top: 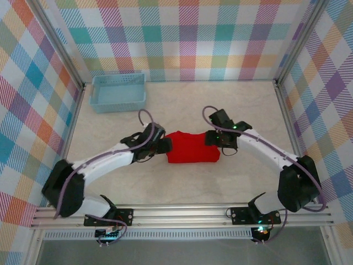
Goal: Fold the inside-out t-shirt
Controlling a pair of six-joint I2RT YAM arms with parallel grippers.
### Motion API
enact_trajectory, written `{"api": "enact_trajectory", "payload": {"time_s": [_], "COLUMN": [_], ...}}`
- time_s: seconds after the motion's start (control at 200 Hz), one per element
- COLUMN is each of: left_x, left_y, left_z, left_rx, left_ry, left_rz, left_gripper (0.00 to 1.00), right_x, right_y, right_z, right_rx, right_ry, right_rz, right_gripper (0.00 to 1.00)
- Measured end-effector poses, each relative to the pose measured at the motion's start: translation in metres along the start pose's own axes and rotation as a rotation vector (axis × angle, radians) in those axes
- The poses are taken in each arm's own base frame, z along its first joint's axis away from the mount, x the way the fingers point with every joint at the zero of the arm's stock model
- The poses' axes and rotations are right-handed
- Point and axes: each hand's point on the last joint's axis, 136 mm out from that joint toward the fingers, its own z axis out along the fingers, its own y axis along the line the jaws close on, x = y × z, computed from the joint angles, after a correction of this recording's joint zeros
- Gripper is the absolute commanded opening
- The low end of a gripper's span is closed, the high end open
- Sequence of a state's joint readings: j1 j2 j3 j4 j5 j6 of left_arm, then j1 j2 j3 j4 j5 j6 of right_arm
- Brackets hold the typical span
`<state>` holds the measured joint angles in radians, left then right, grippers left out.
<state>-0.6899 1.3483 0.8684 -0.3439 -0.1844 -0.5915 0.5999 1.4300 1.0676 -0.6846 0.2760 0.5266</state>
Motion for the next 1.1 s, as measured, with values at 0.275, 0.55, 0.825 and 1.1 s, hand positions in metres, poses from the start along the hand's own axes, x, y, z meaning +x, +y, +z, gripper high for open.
{"api": "enact_trajectory", "payload": {"time_s": [0.275, 0.55, 0.825, 1.1], "left_x": [-0.024, -0.028, -0.023, -0.024], "left_y": [0.069, 0.098, 0.11, 0.119], "left_z": [-0.077, -0.113, -0.118, -0.128], "left_rx": [-0.07, -0.109, -0.162, -0.196], "left_ry": [-0.293, -0.431, -0.435, -0.472], "left_rz": [-0.097, -0.125, -0.092, -0.069], "left_gripper": [1.0, 1.0, 1.0, 1.0], "right_x": [0.054, 0.023, -0.059, -0.06], "right_y": [0.074, 0.005, -0.07, -0.037], "right_z": [0.032, 0.084, 0.068, 0.058], "right_rx": [-0.047, 0.085, 0.213, 0.067], "right_ry": [0.164, 0.245, 0.094, 0.095], "right_rz": [-0.146, -0.012, 0.045, 0.091], "right_gripper": [0.88, 0.93, 0.97, 1.0]}}
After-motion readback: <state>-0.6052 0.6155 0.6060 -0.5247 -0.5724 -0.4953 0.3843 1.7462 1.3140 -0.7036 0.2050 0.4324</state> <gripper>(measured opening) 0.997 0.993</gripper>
